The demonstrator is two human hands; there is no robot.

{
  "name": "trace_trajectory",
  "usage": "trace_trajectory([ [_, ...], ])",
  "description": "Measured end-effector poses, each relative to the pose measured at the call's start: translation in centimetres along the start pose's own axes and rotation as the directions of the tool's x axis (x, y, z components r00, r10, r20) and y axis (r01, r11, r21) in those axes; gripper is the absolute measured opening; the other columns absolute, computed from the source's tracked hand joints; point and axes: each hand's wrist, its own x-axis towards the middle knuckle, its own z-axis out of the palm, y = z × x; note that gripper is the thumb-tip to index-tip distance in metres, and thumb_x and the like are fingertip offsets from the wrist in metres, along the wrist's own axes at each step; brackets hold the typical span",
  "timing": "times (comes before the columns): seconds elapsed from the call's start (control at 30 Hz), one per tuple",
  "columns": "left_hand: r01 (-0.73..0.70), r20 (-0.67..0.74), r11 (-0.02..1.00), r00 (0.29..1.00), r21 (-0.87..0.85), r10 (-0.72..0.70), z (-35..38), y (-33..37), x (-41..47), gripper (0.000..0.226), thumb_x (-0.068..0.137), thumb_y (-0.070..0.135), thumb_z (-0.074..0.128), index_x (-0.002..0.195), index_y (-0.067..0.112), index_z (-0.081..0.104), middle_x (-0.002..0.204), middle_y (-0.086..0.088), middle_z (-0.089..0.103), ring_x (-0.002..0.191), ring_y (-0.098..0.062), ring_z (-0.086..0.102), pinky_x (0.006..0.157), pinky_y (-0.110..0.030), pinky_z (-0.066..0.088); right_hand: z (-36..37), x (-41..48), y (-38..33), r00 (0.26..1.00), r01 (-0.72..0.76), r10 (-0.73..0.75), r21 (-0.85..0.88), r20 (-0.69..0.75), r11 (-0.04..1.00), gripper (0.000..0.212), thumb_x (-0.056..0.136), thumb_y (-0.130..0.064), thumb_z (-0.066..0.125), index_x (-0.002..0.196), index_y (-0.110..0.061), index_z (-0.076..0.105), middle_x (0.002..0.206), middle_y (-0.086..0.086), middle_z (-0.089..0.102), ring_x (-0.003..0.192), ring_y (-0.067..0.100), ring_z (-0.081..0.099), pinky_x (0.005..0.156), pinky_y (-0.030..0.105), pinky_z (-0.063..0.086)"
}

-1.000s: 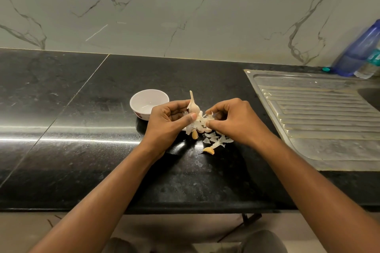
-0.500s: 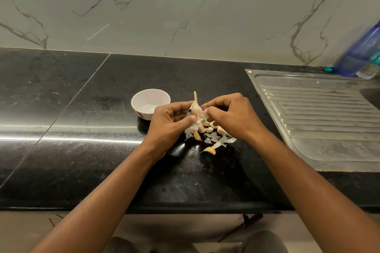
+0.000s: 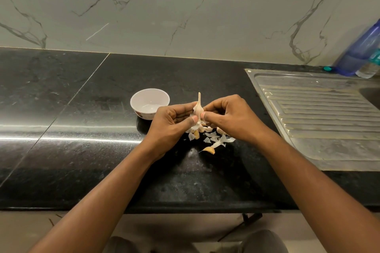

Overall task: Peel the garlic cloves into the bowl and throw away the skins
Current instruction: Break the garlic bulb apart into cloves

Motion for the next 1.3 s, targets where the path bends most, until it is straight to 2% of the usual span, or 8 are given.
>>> trace_trajectory([
  [0.2, -0.011, -0.002, 1.000, 1.000, 0.017, 0.011, 0.1, 0.0, -0.1, 0.040, 0.095, -0.006, 0.071, 0.134, -0.003, 0.067, 0.118, -0.011, 0.079, 0.113, -0.028, 0.076, 0.099, -0.039, 0.061, 1.0, -0.4, -0.3, 0.994, 0.023, -0.028, -0.050, -0.106, 0.999, 0.018, 0.094, -0.040, 0.080, 0.084, -0.025, 0.085, 0.071, -0.008, 0.077, 0.068, 0.008, 0.074, 0.063, 0.028, 0.062],
  [0.3, -0.035, -0.009, 0.999, 0.999, 0.036, 0.036, 0.1, 0.1, -0.1, 0.038, 0.094, -0.005, 0.072, 0.132, -0.002, 0.068, 0.118, -0.011, 0.079, 0.112, -0.027, 0.076, 0.099, -0.040, 0.061, 1.7, -0.4, -0.6, 0.987, 0.026, -0.034, -0.056, -0.158, 0.998, 0.024, 0.095, -0.041, 0.076, 0.080, -0.026, 0.085, 0.066, -0.005, 0.076, 0.065, 0.016, 0.074, 0.065, 0.044, 0.063],
  [0.47, -0.076, -0.026, 0.996, 0.997, 0.038, 0.077, 0.2, 0.4, -0.3, 0.038, 0.093, -0.006, 0.072, 0.131, -0.002, 0.069, 0.116, -0.009, 0.080, 0.109, -0.025, 0.077, 0.094, -0.032, 0.061, 2.5, -0.4, -0.7, 0.979, 0.014, -0.019, -0.027, -0.205, 1.000, 0.022, 0.092, -0.036, 0.076, 0.075, -0.025, 0.084, 0.064, -0.004, 0.075, 0.064, 0.018, 0.073, 0.063, 0.046, 0.062],
  [0.73, -0.070, -0.025, 0.998, 0.997, 0.003, 0.070, 0.2, 0.5, -0.3, 0.036, 0.093, -0.008, 0.072, 0.128, -0.003, 0.070, 0.111, -0.011, 0.080, 0.104, -0.029, 0.078, 0.091, -0.032, 0.062, 2.0, -0.5, 0.1, 0.987, -0.051, 0.081, 0.205, -0.142, 0.977, 0.012, 0.089, -0.016, 0.076, 0.083, -0.019, 0.087, 0.075, 0.002, 0.080, 0.067, 0.015, 0.074, 0.071, 0.041, 0.065],
  [0.87, -0.058, -0.026, 0.998, 0.998, -0.023, 0.057, 0.2, 0.3, -0.3, 0.037, 0.093, -0.007, 0.073, 0.129, -0.002, 0.070, 0.112, -0.013, 0.080, 0.106, -0.031, 0.078, 0.093, -0.038, 0.062, 1.3, -0.4, 0.2, 0.987, -0.054, 0.089, 0.247, -0.133, 0.967, 0.017, 0.089, -0.007, 0.072, 0.085, -0.015, 0.086, 0.078, 0.009, 0.080, 0.071, 0.026, 0.076, 0.078, 0.053, 0.065],
  [1.07, -0.052, -0.023, 0.998, 0.998, -0.031, 0.051, 0.2, 0.5, -0.3, 0.036, 0.094, -0.006, 0.072, 0.130, -0.001, 0.069, 0.114, -0.011, 0.080, 0.107, -0.029, 0.077, 0.093, -0.035, 0.063, 0.1, -0.4, 0.1, 0.997, -0.074, 0.082, 0.353, -0.006, 0.933, 0.013, 0.095, -0.004, 0.074, 0.093, -0.010, 0.085, 0.093, 0.012, 0.082, 0.088, 0.036, 0.080, 0.082, 0.038, 0.068],
  [1.17, -0.044, -0.016, 0.998, 0.999, -0.049, 0.044, 0.3, 0.6, -0.4, 0.037, 0.094, -0.006, 0.071, 0.130, -0.002, 0.069, 0.115, -0.012, 0.080, 0.108, -0.030, 0.077, 0.093, -0.036, 0.063, -0.1, -0.6, 0.3, 0.997, -0.080, 0.075, 0.389, 0.028, 0.918, 0.015, 0.092, -0.017, 0.083, 0.104, -0.007, 0.083, 0.095, 0.011, 0.082, 0.088, 0.031, 0.080, 0.077, 0.029, 0.066],
  [1.3, -0.022, -0.033, 0.995, 0.999, -0.097, 0.019, 0.3, 0.6, -0.3, 0.036, 0.094, -0.008, 0.071, 0.129, -0.001, 0.069, 0.113, -0.014, 0.080, 0.106, -0.029, 0.078, 0.088, -0.031, 0.063, -0.3, -0.6, 0.5, 0.996, -0.089, 0.089, 0.425, 0.020, 0.901, 0.018, 0.093, -0.013, 0.082, 0.108, -0.004, 0.081, 0.092, 0.014, 0.082, 0.082, 0.025, 0.080, 0.074, 0.027, 0.065],
])
